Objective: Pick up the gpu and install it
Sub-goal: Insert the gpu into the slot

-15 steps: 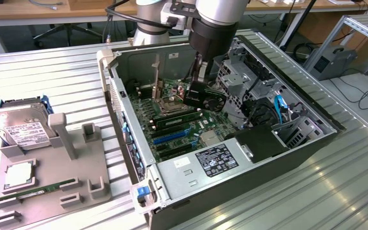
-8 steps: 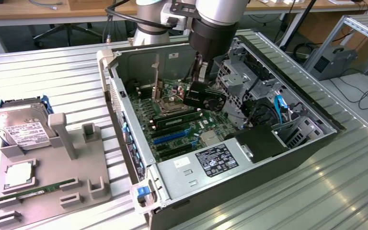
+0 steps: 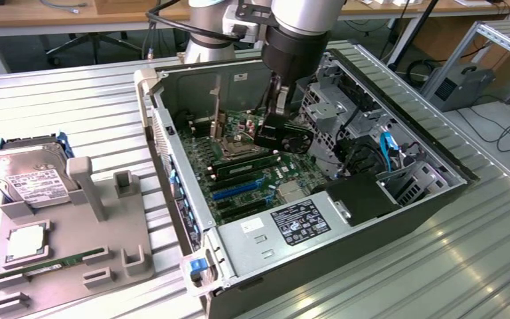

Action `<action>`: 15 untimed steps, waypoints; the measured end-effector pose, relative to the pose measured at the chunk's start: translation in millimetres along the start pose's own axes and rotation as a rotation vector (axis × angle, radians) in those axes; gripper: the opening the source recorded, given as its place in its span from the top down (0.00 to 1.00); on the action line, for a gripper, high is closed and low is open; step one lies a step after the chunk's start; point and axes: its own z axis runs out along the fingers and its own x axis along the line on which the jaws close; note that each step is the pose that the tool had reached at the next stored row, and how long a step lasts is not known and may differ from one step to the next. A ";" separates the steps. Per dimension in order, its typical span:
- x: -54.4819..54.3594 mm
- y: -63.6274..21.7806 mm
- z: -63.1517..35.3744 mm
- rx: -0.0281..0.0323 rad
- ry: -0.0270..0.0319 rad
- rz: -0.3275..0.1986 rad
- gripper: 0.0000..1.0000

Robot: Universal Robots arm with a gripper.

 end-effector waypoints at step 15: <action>0.0 0.0 0.4 -0.0008 0.0010 -0.034 0.74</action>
